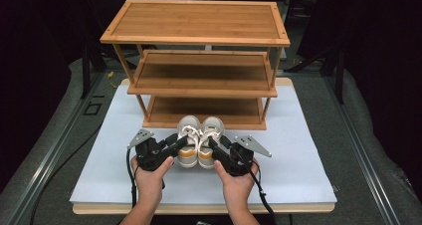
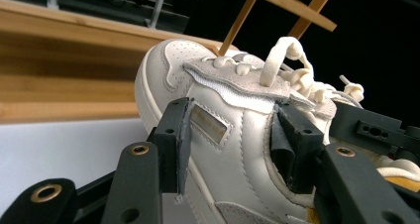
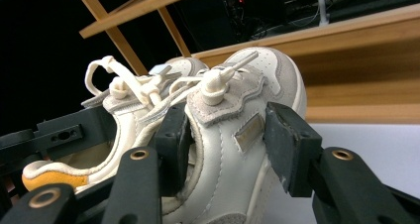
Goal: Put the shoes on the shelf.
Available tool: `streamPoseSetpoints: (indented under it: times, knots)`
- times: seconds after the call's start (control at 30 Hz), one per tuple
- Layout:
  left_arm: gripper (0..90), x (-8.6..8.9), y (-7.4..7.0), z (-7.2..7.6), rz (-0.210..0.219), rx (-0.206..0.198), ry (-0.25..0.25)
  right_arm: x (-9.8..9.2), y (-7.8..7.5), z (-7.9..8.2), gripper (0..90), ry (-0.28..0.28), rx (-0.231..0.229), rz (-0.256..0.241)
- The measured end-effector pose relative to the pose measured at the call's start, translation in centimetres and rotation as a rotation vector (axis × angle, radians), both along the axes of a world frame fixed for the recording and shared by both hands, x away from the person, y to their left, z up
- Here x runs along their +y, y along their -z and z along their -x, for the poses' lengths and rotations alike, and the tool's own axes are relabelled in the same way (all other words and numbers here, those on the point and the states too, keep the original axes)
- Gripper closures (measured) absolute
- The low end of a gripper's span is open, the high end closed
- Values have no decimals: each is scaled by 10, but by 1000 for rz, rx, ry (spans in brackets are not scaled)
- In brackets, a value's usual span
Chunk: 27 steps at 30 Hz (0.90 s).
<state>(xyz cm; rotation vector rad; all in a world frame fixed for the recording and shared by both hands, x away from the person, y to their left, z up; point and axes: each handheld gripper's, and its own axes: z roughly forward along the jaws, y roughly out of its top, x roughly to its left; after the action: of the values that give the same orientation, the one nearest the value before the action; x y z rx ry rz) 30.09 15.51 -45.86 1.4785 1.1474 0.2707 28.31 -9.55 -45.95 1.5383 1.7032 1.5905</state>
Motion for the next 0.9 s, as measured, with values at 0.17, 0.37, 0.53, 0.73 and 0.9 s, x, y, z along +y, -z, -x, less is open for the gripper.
streamPoseSetpoints:
  times: [0.17,0.37,0.53,0.73,0.9]
  knots:
    - [536,0,-10,-1,0,-9,1,0,-10,-1,538,13,-9,5]
    - [536,0,-19,-1,11,-14,2,-1,-21,0,536,-10,-21,-5]
    - [537,-1,-24,-1,11,-19,1,0,-27,-1,534,31,-33,2]
    - [536,0,-27,-1,12,-18,2,0,-30,-1,533,32,-32,1]
    - [536,0,-32,0,14,-25,2,0,-35,0,532,26,-36,3]
